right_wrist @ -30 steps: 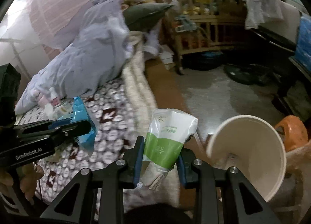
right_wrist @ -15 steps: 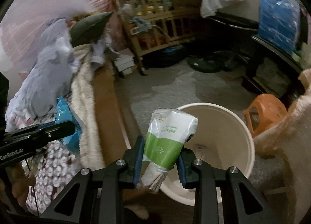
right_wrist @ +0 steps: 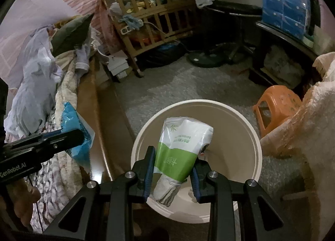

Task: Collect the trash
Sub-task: 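Carry both items to the cream bucket and open both tools to drop them, then return both tools to the trash pile on the bed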

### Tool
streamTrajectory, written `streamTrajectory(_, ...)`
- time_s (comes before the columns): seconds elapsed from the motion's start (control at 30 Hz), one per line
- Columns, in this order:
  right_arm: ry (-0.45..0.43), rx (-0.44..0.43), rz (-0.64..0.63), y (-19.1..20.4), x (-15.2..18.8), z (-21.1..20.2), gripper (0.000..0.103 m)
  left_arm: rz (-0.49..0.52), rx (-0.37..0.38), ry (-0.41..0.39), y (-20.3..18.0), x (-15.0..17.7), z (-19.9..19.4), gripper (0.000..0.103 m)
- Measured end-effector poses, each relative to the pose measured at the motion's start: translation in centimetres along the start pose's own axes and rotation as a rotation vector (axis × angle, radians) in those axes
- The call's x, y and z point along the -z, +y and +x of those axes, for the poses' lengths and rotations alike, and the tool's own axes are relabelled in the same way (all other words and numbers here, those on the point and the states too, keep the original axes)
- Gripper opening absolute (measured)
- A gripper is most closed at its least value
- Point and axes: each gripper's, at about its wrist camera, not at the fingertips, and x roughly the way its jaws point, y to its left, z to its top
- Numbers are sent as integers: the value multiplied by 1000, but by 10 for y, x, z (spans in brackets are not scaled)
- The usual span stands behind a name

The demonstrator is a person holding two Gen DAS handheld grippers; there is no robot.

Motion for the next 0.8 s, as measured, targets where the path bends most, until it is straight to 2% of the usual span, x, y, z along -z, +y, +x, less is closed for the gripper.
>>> streamTrajectory(0.13, -17, 26, 3, -4, -2, 1, 32, -15, 46, -8, -1, -2, 7, 26)
streamTrajectory(0.17, -22, 39, 2, -5, -2, 1, 42, -19, 57, -13, -1, -2, 7, 28)
streamTrajectory(0.2, -33, 54, 5, -5, -3, 0, 47, -31, 82, -16, -1, -3, 8, 29)
streamTrajectory(0.27, -45, 54, 19, -9, -3, -2, 49, -45, 100, -9, -1, -4, 10, 49)
streamTrajectory(0.37, -35, 46, 44, -13, -3, 0, 50, -56, 104, -15, 1, -3, 7, 53)
streamTrajectory(0.57, -3, 23, 48, -8, 2, 5, 50, -79, 37, -25, 15, 3, -8, 53)
streamTrajectory(0.8, 18, -17, 6, 22, 7, 10, 50, -90, -120, -52, 43, 22, -36, 53)
